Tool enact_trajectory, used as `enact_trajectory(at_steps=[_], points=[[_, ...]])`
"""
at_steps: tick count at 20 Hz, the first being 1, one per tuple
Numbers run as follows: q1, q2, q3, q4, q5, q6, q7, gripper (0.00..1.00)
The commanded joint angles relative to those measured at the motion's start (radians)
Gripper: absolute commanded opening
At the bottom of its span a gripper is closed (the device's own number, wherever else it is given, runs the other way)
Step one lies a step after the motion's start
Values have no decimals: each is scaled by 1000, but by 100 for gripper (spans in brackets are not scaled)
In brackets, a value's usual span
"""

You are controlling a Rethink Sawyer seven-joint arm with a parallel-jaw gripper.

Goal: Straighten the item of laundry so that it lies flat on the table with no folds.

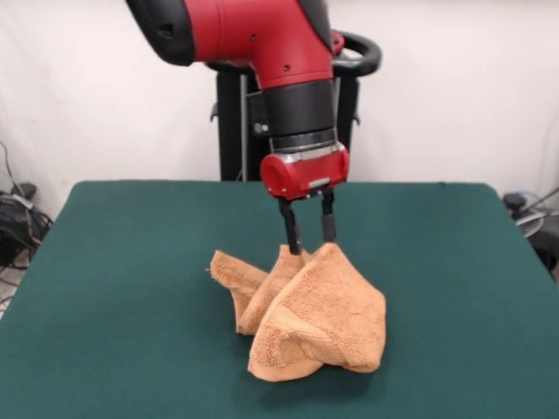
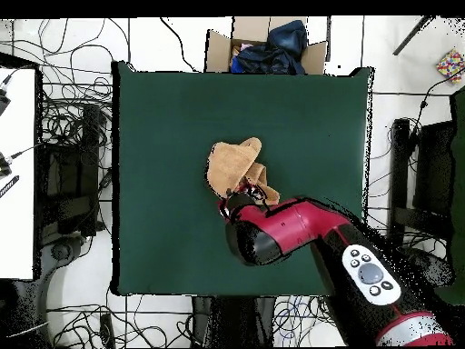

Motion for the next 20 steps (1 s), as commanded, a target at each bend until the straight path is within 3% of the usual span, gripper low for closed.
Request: enact_trajectory(at_steps=[1, 10, 20], points=[[-43, 72, 32, -44, -17, 103, -38, 100], [-39, 152, 20, -109, -62, 93, -58, 100], [2, 189, -55, -81, -114, 21, 7, 100]])
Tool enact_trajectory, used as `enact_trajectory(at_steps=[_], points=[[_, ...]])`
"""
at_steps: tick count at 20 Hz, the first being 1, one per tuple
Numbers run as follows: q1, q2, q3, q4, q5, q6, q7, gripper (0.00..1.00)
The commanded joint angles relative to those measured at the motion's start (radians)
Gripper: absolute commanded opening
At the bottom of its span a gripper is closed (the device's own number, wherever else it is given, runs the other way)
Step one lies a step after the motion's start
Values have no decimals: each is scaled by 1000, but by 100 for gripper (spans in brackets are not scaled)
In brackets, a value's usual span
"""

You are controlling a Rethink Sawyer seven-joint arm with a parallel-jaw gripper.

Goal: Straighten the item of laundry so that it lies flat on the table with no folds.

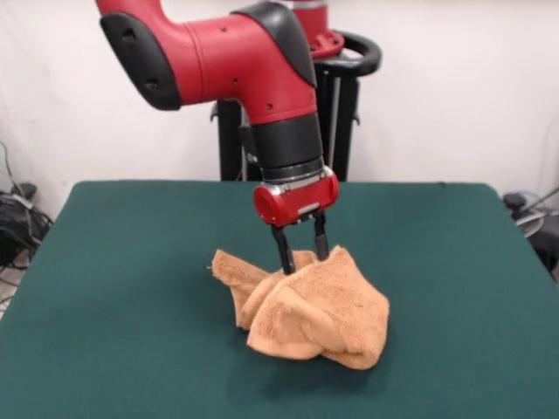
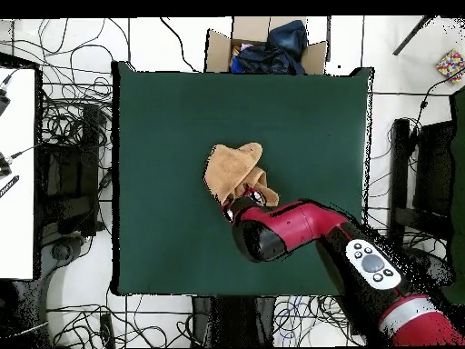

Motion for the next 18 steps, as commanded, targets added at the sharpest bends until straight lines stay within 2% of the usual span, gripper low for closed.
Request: enact_trajectory(at_steps=[1, 18], points=[[37, 43, -46, -38, -86, 27, 6, 100], [-47, 4, 66, -26, -27, 135, -91, 100]])
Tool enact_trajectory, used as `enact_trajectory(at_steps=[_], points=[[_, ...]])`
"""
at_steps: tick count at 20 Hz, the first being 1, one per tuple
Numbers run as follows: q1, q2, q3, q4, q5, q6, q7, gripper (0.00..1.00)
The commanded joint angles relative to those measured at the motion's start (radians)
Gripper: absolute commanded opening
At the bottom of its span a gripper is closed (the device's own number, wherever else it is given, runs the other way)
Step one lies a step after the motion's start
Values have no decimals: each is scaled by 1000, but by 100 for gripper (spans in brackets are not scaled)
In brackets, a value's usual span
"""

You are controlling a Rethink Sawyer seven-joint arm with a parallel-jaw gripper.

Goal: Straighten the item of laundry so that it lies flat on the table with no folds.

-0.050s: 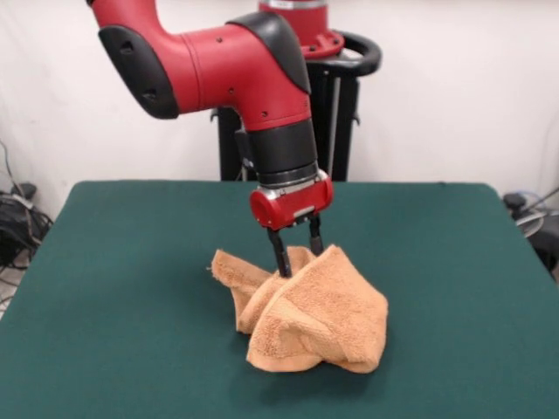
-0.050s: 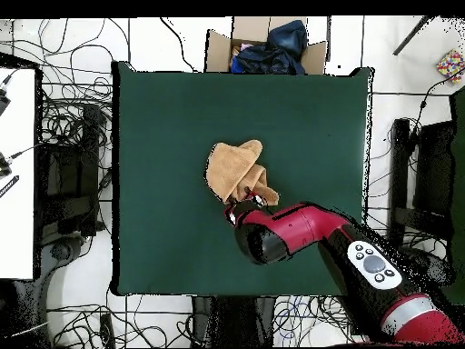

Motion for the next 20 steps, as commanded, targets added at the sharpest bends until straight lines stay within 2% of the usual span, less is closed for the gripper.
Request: enact_trajectory(at_steps=[1, 13, 14, 16, 20], points=[[-30, -23, 74, -26, 1, 145, -100, 100], [-24, -67, 82, -1, 6, 149, -71, 100], [-31, -65, 85, 2, 1, 133, -61, 0], [-48, -51, 95, 5, 25, 132, -44, 0], [-12, -93, 67, 15, 19, 119, -10, 0]])
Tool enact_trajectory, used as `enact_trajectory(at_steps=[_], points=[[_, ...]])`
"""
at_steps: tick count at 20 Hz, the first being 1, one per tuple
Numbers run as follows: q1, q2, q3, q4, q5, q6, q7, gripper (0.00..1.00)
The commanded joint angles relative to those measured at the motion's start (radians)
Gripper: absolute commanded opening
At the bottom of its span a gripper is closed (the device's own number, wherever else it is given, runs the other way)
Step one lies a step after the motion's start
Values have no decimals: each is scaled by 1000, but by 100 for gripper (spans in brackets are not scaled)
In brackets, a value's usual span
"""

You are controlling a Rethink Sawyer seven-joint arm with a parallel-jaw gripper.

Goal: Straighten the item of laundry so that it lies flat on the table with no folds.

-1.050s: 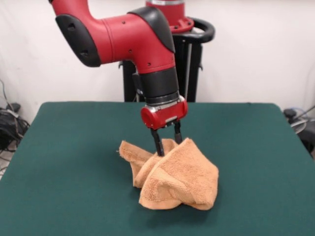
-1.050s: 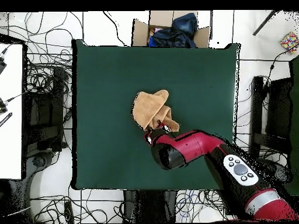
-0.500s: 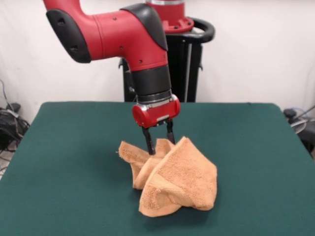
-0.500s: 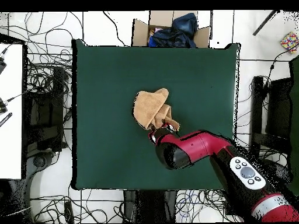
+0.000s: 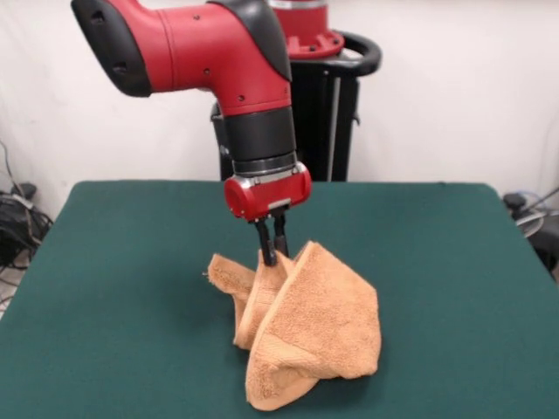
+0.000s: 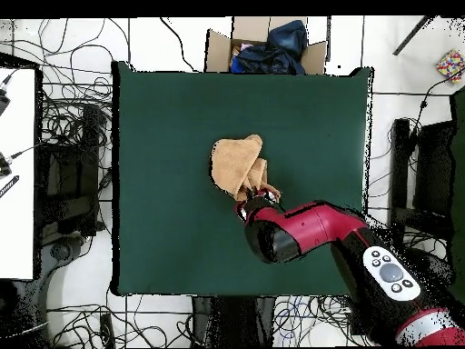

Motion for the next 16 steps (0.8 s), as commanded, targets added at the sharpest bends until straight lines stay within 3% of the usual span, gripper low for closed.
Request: enact_trajectory(at_steps=[1, 10, 12, 16], points=[[25, -36, 46, 20, 26, 86, -2, 0], [37, -120, 43, 78, 69, 99, 21, 0], [-6, -190, 100, 122, 134, 142, -15, 0], [-157, -420, 310, 243, 402, 284, -126, 0]])
